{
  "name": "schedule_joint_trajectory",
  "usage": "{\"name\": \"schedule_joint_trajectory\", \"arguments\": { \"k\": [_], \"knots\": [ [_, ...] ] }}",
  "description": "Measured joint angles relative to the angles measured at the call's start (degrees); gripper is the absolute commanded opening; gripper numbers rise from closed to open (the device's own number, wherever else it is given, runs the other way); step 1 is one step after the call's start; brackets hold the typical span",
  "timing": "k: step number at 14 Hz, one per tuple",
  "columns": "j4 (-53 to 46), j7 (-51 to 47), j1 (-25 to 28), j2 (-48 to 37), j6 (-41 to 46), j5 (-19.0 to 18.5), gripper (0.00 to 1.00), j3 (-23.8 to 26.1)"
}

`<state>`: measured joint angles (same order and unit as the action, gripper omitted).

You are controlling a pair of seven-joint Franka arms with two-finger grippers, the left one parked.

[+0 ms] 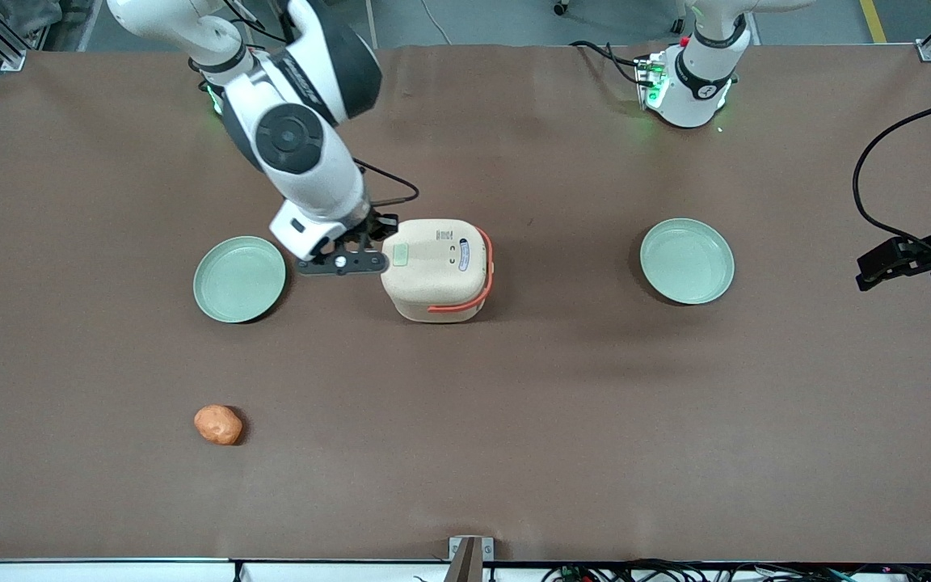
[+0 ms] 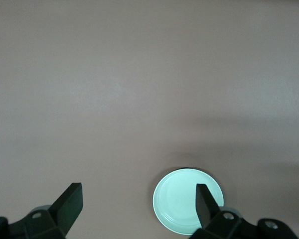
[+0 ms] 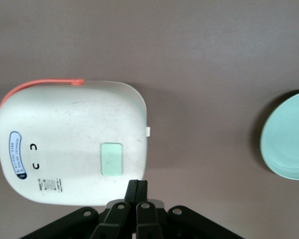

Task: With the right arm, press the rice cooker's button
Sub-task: 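Lower the right gripper onto the rice cooker's lid button and press, then lift the right gripper away as the rice cooker lid pops open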

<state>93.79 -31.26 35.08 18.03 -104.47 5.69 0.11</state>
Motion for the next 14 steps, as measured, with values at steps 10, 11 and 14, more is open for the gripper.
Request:
{"name": "schedule_joint_trajectory", "arguments": {
  "k": [10,11,14],
  "knots": [
    [0.0,-0.5,3.4,5.8,-3.7,0.0,0.0,-0.1],
    [0.0,-0.5,3.5,5.8,-3.8,0.0,0.0,-0.1],
    [0.0,-0.5,3.6,6.0,-4.0,0.0,0.0,-0.2]
  ]
}}
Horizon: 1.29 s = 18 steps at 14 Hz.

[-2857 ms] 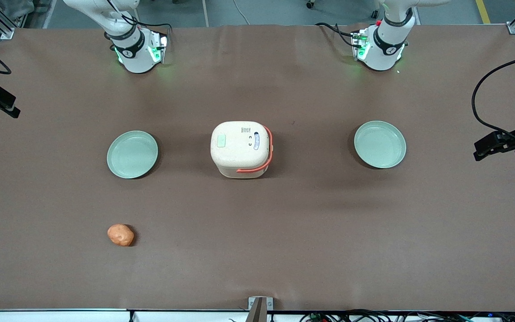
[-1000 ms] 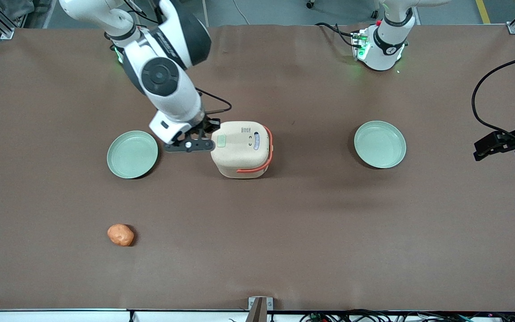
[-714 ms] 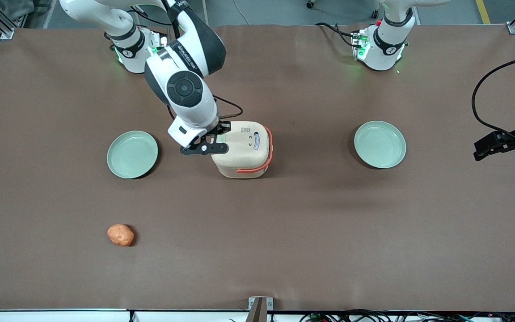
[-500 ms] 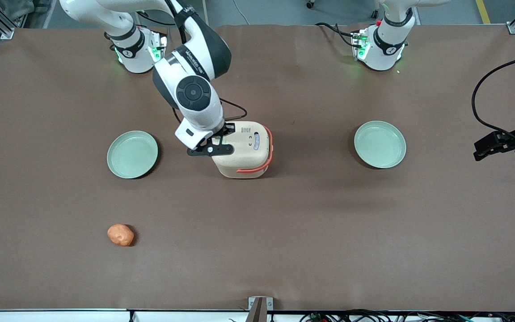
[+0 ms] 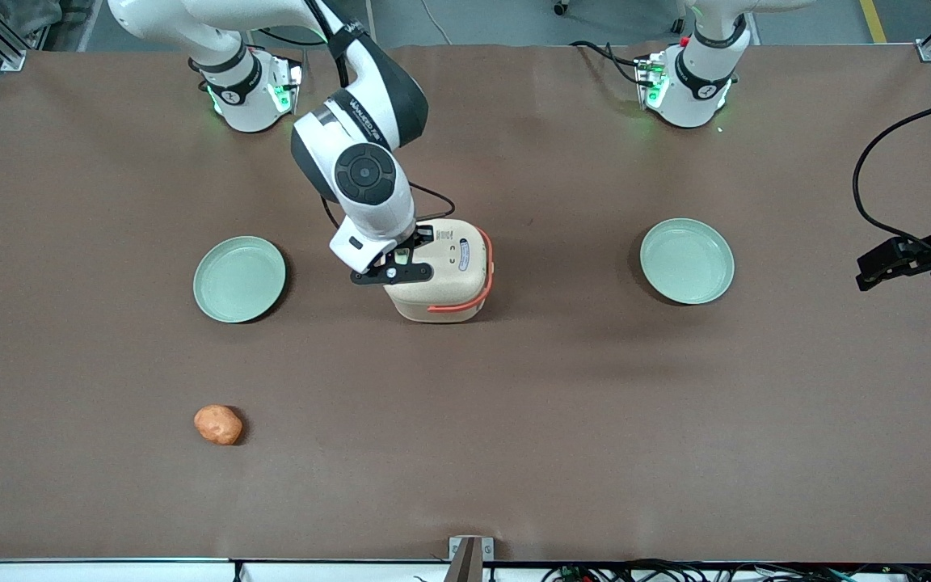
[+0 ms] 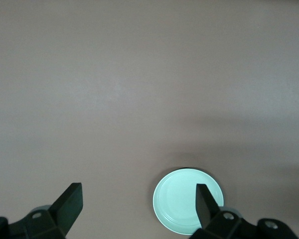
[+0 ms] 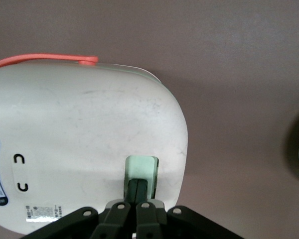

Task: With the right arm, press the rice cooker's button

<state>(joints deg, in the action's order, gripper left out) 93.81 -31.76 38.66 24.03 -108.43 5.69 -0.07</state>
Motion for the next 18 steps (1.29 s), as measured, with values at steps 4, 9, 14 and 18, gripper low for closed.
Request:
{"name": "schedule_joint_trajectory", "arguments": {
  "k": [4,9,14,18],
  "knots": [
    [-0.9,-0.1,0.0,-0.5,1.8,0.0,0.01,-0.2],
    [-3.2,-0.6,-3.8,-8.3,10.9,1.0,0.02,-1.5],
    [-3.2,0.2,-15.2,-16.1,17.4,1.0,0.04,-1.9],
    [-3.2,4.3,-27.1,-20.3,20.6,1.0,0.11,-2.1]
  ]
}}
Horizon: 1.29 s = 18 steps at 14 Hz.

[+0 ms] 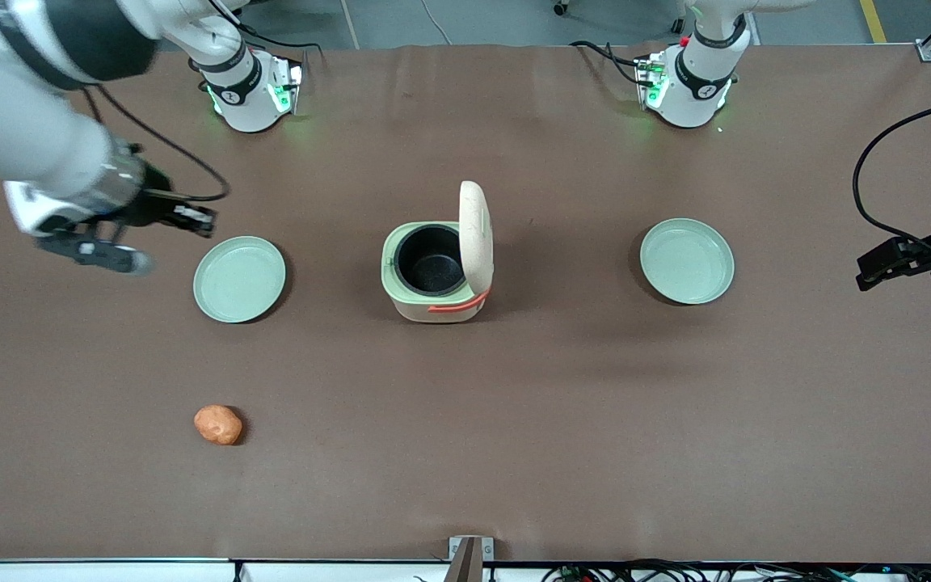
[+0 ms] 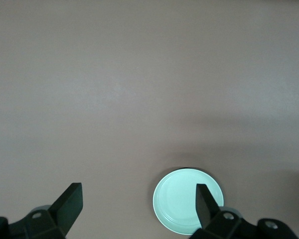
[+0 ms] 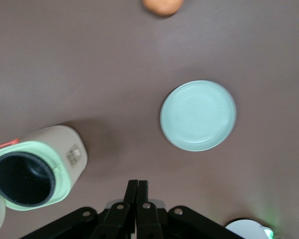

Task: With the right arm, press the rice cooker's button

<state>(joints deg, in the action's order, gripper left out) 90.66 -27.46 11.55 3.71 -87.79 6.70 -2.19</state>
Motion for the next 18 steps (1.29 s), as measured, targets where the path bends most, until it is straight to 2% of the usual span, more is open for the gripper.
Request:
{"name": "schedule_joint_trajectory", "arguments": {
  "k": [2,4,5,8,11,18],
  "knots": [
    [0.0,3.2,-4.6,-1.8,0.9,0.0,0.42,0.0],
    [0.0,5.2,-7.7,-2.7,0.9,-1.6,0.77,-0.1],
    [-0.2,5.5,-8.7,-2.9,0.6,-2.9,1.0,-0.1],
    [-0.9,6.2,-11.0,-3.0,-0.1,-4.6,1.0,0.0],
    [-1.3,12.5,-12.3,-3.0,-0.3,-5.4,1.0,0.0],
    [-1.5,22.4,-14.6,-3.9,-0.1,-5.6,1.0,0.0]
  ]
}}
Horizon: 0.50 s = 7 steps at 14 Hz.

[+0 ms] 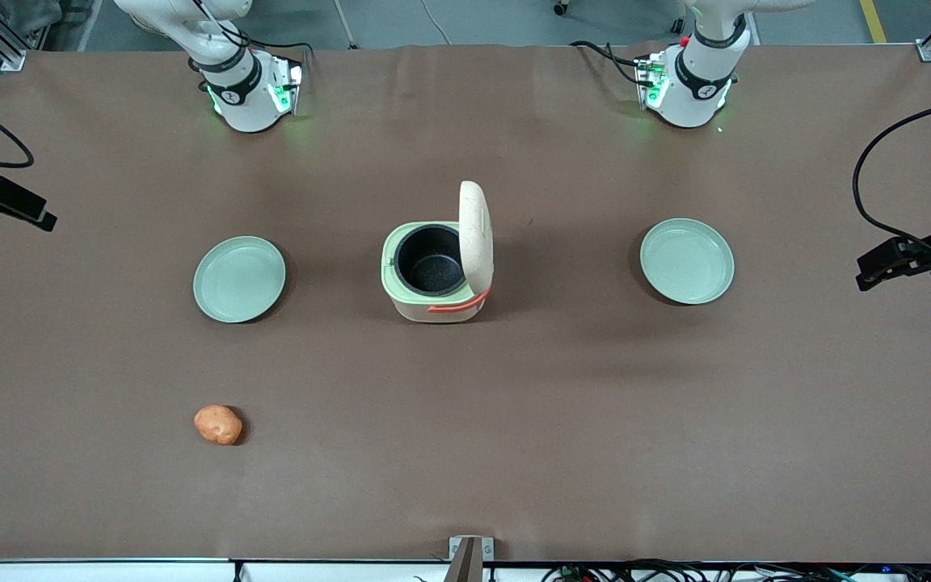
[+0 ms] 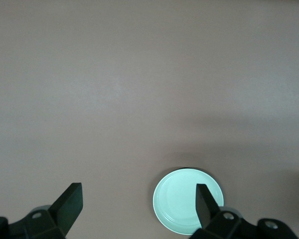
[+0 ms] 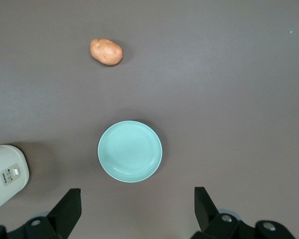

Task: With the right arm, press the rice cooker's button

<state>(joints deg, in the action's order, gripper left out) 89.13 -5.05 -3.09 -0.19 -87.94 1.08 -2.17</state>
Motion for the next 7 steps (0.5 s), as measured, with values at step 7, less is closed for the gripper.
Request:
{"name": "schedule_joint_trajectory", "arguments": {
  "k": [7],
  "knots": [
    [0.0,3.9,-1.4,-0.2,-1.3,0.0,1.0,0.0]
  ]
}}
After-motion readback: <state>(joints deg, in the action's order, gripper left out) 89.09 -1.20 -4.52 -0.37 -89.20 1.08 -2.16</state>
